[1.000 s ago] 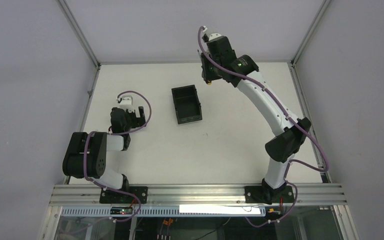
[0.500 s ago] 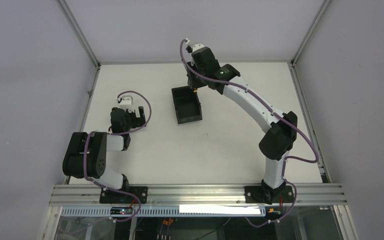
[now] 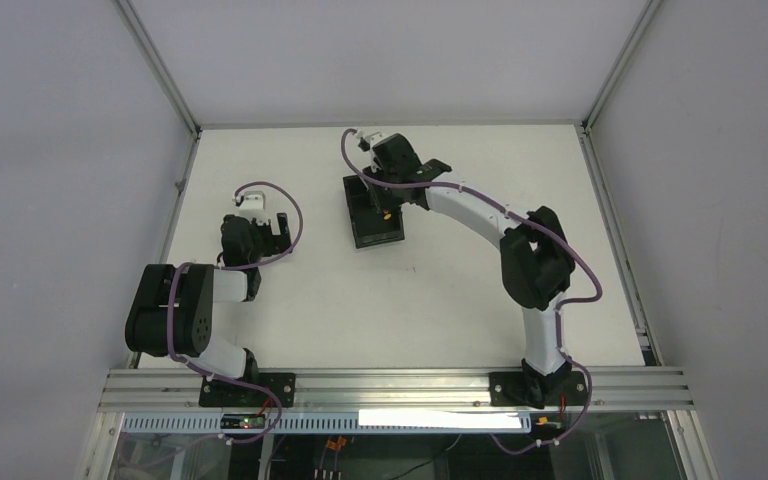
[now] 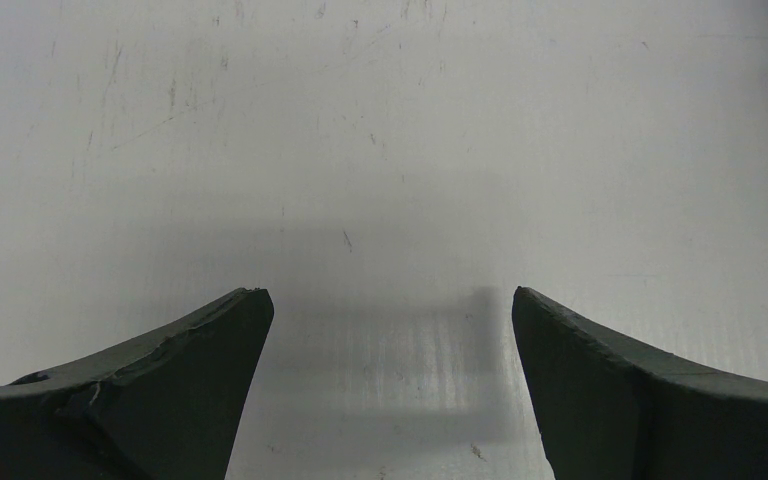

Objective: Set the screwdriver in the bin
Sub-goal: Place the screwdriver in the bin.

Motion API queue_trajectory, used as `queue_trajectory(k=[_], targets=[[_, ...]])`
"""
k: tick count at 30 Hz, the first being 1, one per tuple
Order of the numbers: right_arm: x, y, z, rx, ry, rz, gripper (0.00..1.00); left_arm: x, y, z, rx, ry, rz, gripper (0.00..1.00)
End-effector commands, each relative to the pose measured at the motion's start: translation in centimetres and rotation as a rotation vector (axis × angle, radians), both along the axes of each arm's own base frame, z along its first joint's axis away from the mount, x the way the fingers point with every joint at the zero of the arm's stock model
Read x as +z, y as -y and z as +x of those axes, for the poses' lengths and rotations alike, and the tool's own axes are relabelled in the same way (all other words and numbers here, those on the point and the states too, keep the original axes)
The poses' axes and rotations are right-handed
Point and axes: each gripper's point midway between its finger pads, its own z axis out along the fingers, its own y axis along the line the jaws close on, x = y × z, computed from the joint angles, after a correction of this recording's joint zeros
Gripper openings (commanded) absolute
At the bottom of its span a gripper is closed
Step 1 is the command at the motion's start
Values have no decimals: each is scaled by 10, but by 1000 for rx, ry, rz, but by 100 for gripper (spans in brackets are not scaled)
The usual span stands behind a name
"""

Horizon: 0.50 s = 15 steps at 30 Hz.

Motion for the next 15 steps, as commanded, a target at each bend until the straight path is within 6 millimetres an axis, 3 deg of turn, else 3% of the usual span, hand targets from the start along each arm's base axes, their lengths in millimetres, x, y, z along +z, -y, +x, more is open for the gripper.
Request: queue_trajectory(k=[1, 10, 15], targets=[[-16, -17, 7, 73, 14, 26, 5, 14, 0, 4, 12, 47, 0, 99], [-50, -18, 9, 69, -15, -6, 17, 14, 0, 4, 12, 47, 0, 99], [-57, -17, 10, 68, -28, -23, 31, 14, 0, 4, 11, 47, 0, 99]])
